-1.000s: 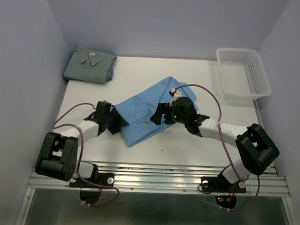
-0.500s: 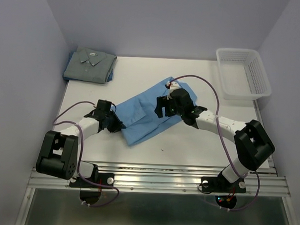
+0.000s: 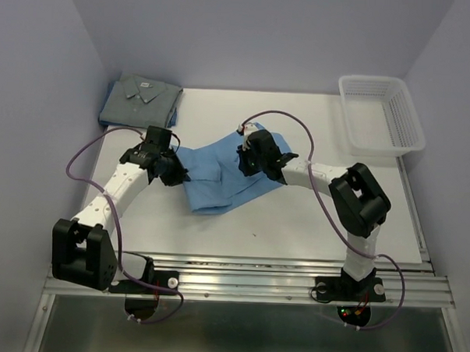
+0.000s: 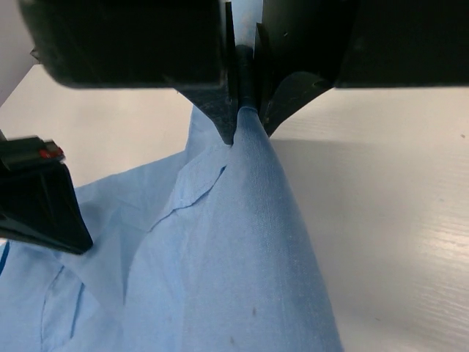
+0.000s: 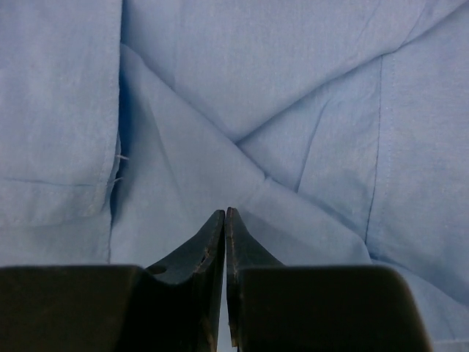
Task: Fold and stack the long sleeve shirts
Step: Fold the shirt
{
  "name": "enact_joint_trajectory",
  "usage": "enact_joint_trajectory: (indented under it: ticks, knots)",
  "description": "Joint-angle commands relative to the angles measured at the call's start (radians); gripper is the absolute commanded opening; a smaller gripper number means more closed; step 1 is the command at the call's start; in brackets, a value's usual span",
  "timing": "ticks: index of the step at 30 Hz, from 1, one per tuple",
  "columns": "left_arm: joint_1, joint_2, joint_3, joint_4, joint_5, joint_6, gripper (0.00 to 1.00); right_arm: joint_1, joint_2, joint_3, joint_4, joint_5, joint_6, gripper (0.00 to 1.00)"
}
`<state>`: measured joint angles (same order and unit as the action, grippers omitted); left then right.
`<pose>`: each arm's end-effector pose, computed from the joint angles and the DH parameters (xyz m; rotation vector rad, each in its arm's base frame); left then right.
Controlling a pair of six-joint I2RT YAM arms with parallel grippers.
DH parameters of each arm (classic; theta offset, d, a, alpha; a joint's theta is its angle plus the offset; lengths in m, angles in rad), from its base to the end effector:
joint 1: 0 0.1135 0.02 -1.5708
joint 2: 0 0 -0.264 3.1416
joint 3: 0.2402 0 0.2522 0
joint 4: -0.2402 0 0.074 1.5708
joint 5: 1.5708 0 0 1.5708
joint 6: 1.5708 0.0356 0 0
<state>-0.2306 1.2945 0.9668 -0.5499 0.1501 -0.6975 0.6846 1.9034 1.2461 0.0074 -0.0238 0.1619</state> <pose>0.2607 -0.0667 0.2615 -0.5175 2.4731 -0.5781 0.3279 0.2688 0.1945 -0.5982 2.1850 0.4861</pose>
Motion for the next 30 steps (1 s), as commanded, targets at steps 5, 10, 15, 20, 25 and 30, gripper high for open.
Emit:
enact_joint_trajectory:
  ticks: [5, 10, 15, 20, 25, 30]
  knots:
    - [-0.055, 0.048, 0.222, -0.133, -0.03, 0.056, 0.0, 0.073, 0.138, 0.182, 0.0, -0.025, -0.03, 0.08]
    - [-0.088, 0.127, 0.324, -0.136, -0.029, 0.081, 0.0, 0.102, 0.23, 0.242, -0.004, -0.019, -0.021, 0.07]
    - [-0.116, 0.209, 0.389, -0.121, -0.008, 0.092, 0.0, 0.138, 0.278, 0.259, -0.004, -0.05, -0.004, 0.06]
    - [-0.139, 0.27, 0.443, -0.055, 0.041, 0.092, 0.0, 0.193, 0.295, 0.259, 0.009, -0.088, 0.007, 0.06]
    - [-0.157, 0.31, 0.483, -0.018, 0.066, 0.093, 0.0, 0.207, 0.281, 0.245, 0.034, -0.079, 0.021, 0.04]
    - [-0.156, 0.336, 0.5, -0.059, 0.01, 0.107, 0.0, 0.198, 0.231, 0.266, -0.073, 0.211, 0.051, 0.06]
